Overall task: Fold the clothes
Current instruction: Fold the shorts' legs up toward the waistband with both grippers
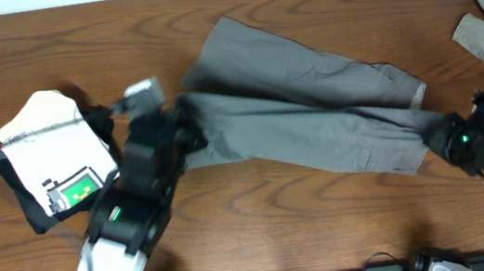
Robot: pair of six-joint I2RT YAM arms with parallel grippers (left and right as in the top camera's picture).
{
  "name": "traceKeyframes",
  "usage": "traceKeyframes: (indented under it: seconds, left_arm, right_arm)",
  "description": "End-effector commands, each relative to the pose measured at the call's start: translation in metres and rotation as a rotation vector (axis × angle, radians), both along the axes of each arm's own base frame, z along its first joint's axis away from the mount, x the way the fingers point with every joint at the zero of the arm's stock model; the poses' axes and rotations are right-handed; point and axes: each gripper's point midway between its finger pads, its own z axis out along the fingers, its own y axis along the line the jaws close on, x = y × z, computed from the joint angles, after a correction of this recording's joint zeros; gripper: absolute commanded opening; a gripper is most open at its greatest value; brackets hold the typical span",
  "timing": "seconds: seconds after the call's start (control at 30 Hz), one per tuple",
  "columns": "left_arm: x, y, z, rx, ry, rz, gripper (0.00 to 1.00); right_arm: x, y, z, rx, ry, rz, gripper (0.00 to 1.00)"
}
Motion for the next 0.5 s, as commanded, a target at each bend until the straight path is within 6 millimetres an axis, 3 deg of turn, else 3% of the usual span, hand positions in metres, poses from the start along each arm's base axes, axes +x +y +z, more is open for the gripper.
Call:
traceKeyframes:
  seconds: [0.0, 0.2, 0.33, 0.47]
  left_arm:
    - [0.033, 0.01, -0.01, 0.097, -0.004, 0.043, 0.06]
    - [0.088, 0.009, -0.022, 0.172, -0.041, 0.041, 0.06]
    - [0.11, 0.0, -0.031, 0.181, -0.077, 0.032, 0.06]
    - [0.13, -0.007, -0.027, 0.152, -0.153, 0.041, 0.06]
  right_arm:
    - [0.02, -0.018, -0.002, -0.048, 0.014, -0.035, 0.01]
    - [0.059, -0.033, -0.011, -0.063, -0.013, -0.038, 0.01]
    - [0.076, -0.039, -0.022, -0.066, -0.023, -0.039, 0.01]
    - [0.09, -0.044, -0.034, -0.068, -0.032, -0.04, 0.01]
